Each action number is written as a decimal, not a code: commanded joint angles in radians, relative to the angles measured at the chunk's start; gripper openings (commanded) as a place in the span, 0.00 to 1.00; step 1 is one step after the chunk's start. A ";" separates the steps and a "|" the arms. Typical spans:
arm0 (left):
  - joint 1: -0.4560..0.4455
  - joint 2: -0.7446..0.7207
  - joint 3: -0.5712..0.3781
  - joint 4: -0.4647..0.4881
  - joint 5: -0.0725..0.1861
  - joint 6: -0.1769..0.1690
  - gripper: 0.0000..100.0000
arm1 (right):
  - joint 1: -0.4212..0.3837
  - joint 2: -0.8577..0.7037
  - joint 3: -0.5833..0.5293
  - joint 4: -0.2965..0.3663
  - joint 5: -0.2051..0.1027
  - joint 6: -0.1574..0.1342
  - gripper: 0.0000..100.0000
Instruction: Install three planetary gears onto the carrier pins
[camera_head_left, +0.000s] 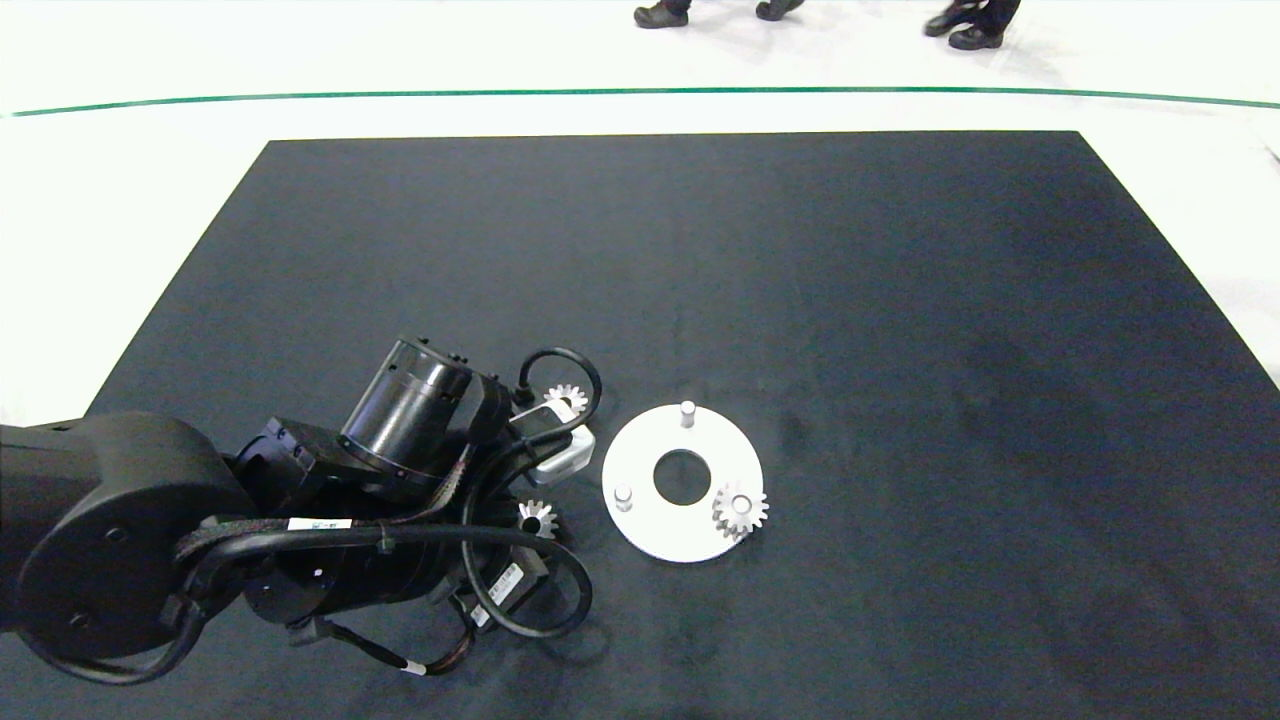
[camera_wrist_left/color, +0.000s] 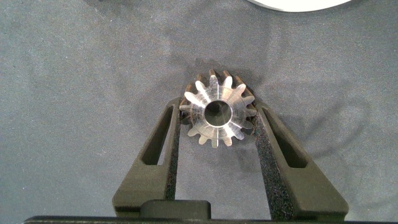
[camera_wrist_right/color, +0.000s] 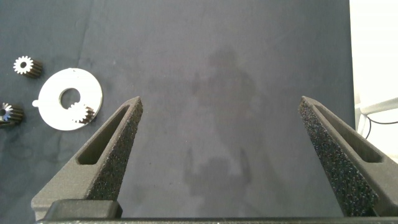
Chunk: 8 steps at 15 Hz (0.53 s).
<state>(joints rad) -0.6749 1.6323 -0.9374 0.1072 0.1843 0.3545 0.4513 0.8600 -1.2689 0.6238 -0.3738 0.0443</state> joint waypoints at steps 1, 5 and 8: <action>0.000 -0.002 -0.001 0.003 0.001 0.001 0.23 | 0.001 0.002 0.000 0.004 -0.002 0.000 1.00; 0.000 0.000 0.000 0.003 0.001 0.001 0.14 | 0.001 0.002 0.002 0.004 -0.002 0.000 1.00; -0.002 -0.002 -0.011 0.000 0.001 0.003 0.08 | 0.001 0.002 0.003 0.004 -0.002 0.000 1.00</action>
<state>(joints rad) -0.6760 1.6317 -0.9428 0.1104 0.1840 0.3553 0.4521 0.8600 -1.2670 0.6238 -0.3736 0.0443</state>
